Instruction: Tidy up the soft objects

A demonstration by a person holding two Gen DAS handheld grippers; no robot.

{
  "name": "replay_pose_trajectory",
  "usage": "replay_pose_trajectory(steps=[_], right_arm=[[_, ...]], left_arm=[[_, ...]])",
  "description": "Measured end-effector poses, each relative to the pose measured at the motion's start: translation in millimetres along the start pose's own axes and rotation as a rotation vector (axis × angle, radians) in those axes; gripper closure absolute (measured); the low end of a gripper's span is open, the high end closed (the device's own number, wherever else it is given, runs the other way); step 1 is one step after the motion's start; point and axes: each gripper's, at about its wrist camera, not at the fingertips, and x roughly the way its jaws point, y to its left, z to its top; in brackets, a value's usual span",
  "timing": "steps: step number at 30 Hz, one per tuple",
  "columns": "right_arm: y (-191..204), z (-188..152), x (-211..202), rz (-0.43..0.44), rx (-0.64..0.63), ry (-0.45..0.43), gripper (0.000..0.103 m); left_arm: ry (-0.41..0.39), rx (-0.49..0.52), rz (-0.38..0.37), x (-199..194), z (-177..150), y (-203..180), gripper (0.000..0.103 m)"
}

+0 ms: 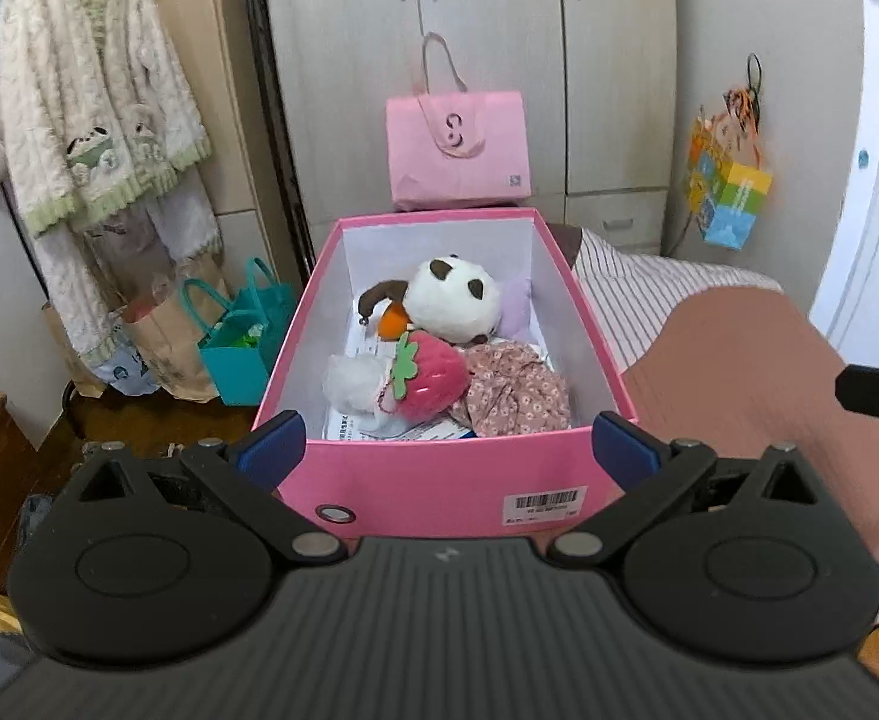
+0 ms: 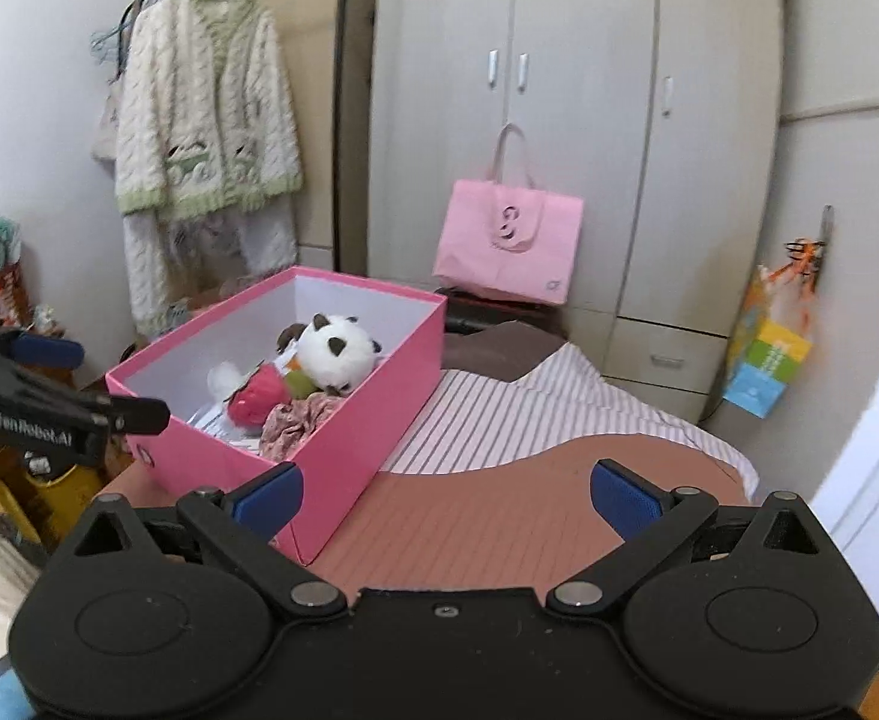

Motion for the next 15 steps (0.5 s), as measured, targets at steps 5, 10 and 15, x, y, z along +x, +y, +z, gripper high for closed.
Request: replay_pose_trajectory(steps=[5,10,15], right_arm=[[-2,-8,-7,0.006,0.068,0.014,0.000],[-1,-14,-15,-0.038,0.079,0.001,0.000],[-1,-22,-20,-0.033,0.100,0.000,0.000]], left_arm=[[0.020,-0.025,-0.047,5,-10,-9,0.000],[0.009,0.012,-0.069,6,-16,-21,0.000],[-0.005,0.021,-0.095,1,-21,-27,0.000]])
